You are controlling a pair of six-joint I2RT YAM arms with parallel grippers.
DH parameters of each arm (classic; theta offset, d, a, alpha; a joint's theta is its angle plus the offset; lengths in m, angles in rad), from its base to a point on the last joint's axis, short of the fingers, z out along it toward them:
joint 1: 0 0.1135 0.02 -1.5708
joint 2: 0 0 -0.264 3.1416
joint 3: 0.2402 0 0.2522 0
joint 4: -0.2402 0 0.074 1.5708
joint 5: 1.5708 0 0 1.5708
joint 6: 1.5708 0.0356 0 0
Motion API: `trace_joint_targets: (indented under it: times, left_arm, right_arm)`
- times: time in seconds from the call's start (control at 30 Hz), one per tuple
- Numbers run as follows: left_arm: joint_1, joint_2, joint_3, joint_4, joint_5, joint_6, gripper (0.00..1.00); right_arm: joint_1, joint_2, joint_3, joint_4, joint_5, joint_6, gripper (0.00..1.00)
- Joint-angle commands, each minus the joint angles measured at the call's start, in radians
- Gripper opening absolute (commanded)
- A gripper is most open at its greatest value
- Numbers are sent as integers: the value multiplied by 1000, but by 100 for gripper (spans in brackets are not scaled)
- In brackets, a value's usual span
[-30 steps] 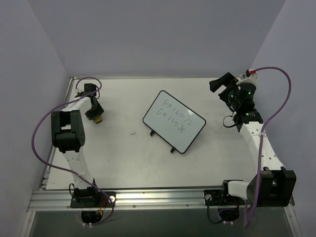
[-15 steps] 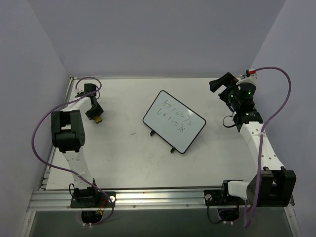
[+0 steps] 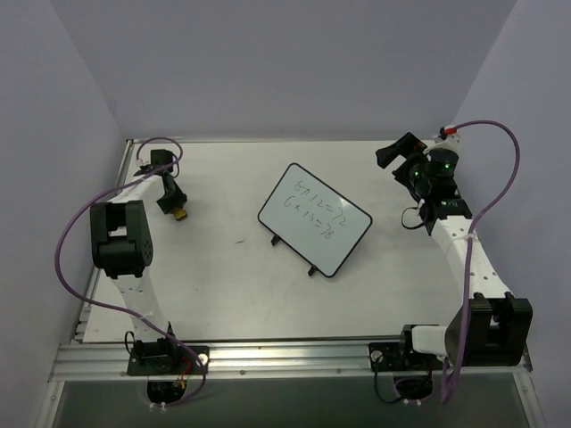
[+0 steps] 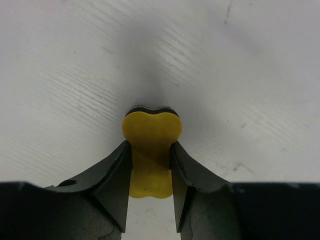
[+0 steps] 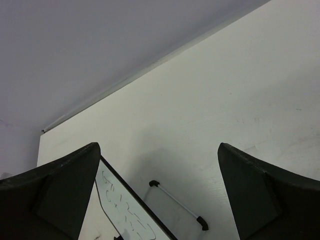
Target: Erase the whiteboard
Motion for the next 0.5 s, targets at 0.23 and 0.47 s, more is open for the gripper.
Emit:
trace_joint_targets:
  times: [0.23,0.47]
  left_arm:
    - [-301,-415,-176,369,102,-25,2]
    - [-560,-495,-381,738,86,10,2]
  right_arm:
    - [-13,75,67,-54,-62,-124,100]
    - [-16,47,47,-17,-224,-122,99]
